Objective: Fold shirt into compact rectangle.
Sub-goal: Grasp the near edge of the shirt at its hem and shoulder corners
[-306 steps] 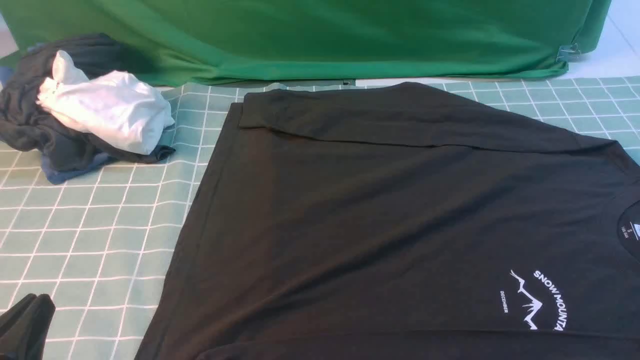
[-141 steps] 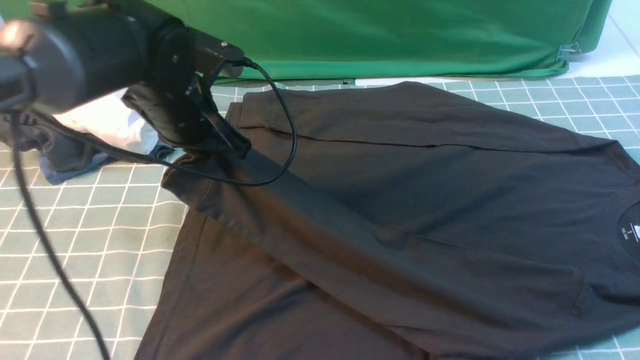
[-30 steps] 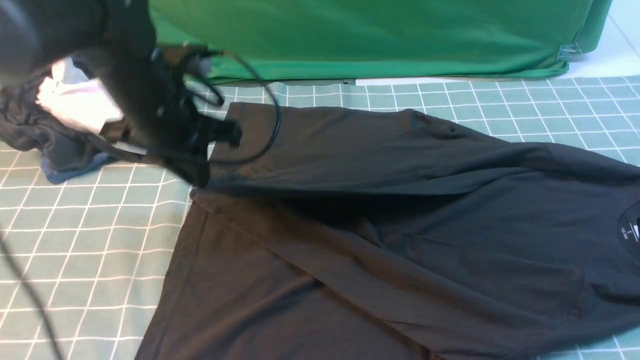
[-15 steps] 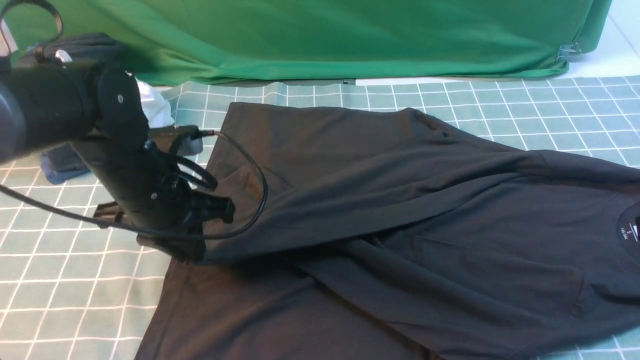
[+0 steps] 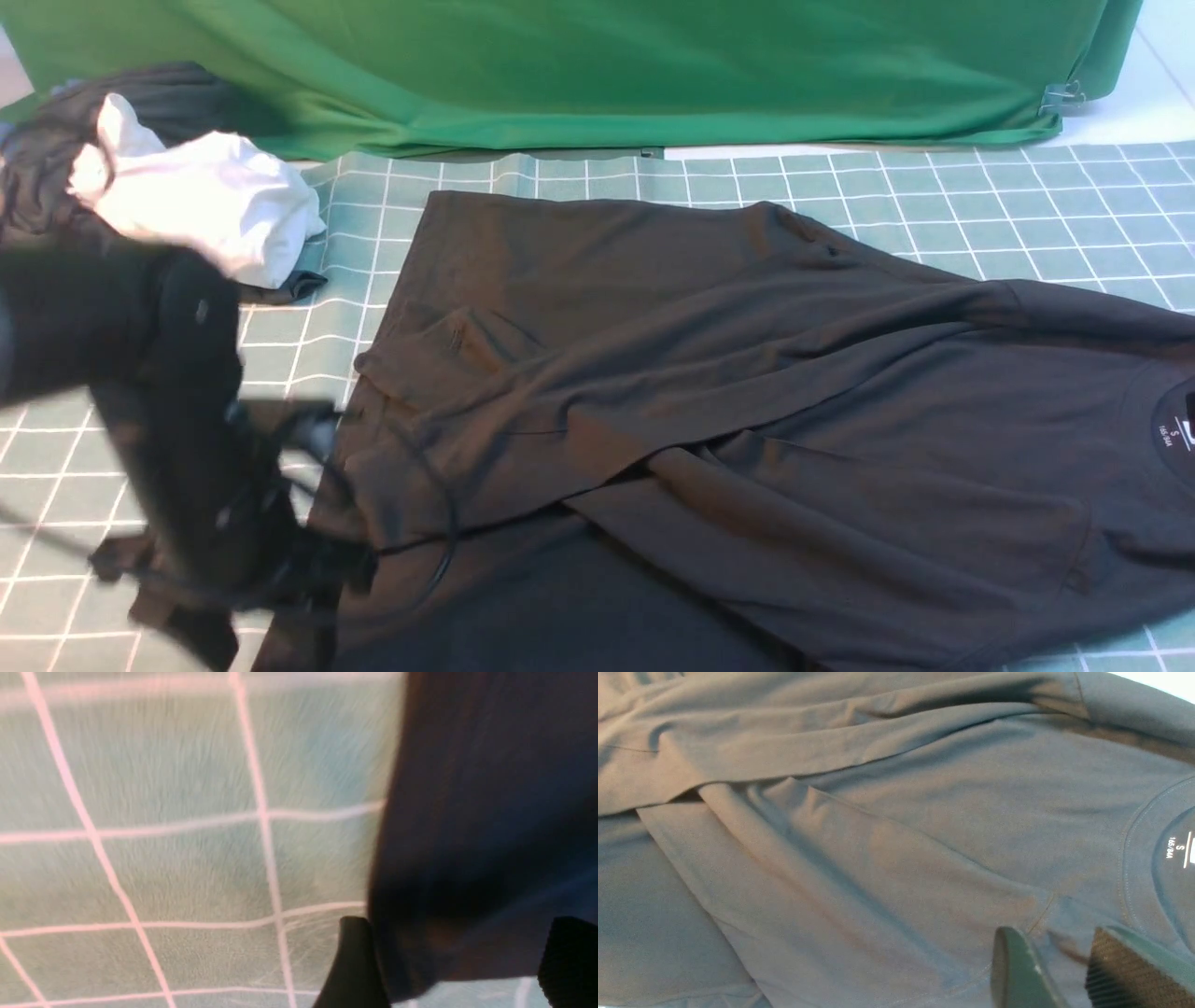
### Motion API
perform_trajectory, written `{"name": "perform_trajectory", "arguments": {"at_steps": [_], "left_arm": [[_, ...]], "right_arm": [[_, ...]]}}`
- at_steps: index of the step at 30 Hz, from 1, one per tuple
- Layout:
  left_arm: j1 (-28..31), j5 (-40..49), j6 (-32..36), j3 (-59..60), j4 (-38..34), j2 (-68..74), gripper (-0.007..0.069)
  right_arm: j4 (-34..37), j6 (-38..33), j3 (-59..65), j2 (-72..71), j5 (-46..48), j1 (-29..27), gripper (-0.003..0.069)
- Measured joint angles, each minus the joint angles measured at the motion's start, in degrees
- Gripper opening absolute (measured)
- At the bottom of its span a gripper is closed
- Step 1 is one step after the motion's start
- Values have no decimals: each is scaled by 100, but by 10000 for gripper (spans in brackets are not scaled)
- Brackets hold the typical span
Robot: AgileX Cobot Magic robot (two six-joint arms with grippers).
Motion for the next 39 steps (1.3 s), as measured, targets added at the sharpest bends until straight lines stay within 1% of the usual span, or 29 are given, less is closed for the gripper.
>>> {"name": "perform_trajectory", "arguments": {"at_steps": [1,3,8,10,11,13,14,16,17,19,23,28,29,30,31,33,35,39], "left_arm": [[0,0,-8,41,0,-19,470],[0,-514,-74,525,0,-216,470],[0,-918,-90,936,22,-304,462],[0,-975,-84,972,66,-332,421],[0,-975,-84,972,68,-332,415],[0,-975,-78,972,139,-332,337],[5,-975,-52,972,139,-332,285],[5,-987,16,972,90,-332,132],[5,-992,65,972,53,-344,83],[5,-977,126,972,-9,-362,33],[5,-756,180,934,-23,-552,9],[5,-342,180,892,52,-1431,4],[5,-247,180,892,59,-1672,4],[5,-232,180,892,59,-1673,4],[5,-114,174,892,62,-1976,4],[5,-16,97,892,71,-2299,4],[5,87,24,892,65,-2551,4],[5,262,-1,892,60,-2824,4]], "right_arm": [[0,0,0,0,-12,0,219],[0,0,0,0,-69,0,219],[0,0,0,0,-200,0,219],[0,0,0,0,-254,0,219],[0,0,0,0,-263,0,219],[0,0,0,0,-291,0,223],[0,0,0,0,-298,0,224],[0,0,0,0,-298,0,226],[0,0,0,0,-293,0,227],[-16,0,0,0,-269,0,228],[-178,-6,-150,18,100,0,230],[-414,-311,-673,277,1092,0,230],[-381,-468,-771,405,1381,0,230],[-370,-468,-784,405,1380,0,230],[-226,-659,-831,564,1644,0,230],[115,-1006,-836,769,1851,29,230],[384,-1305,-744,933,1890,171,231],[424,-1489,-264,1224,1682,901,237]]}}
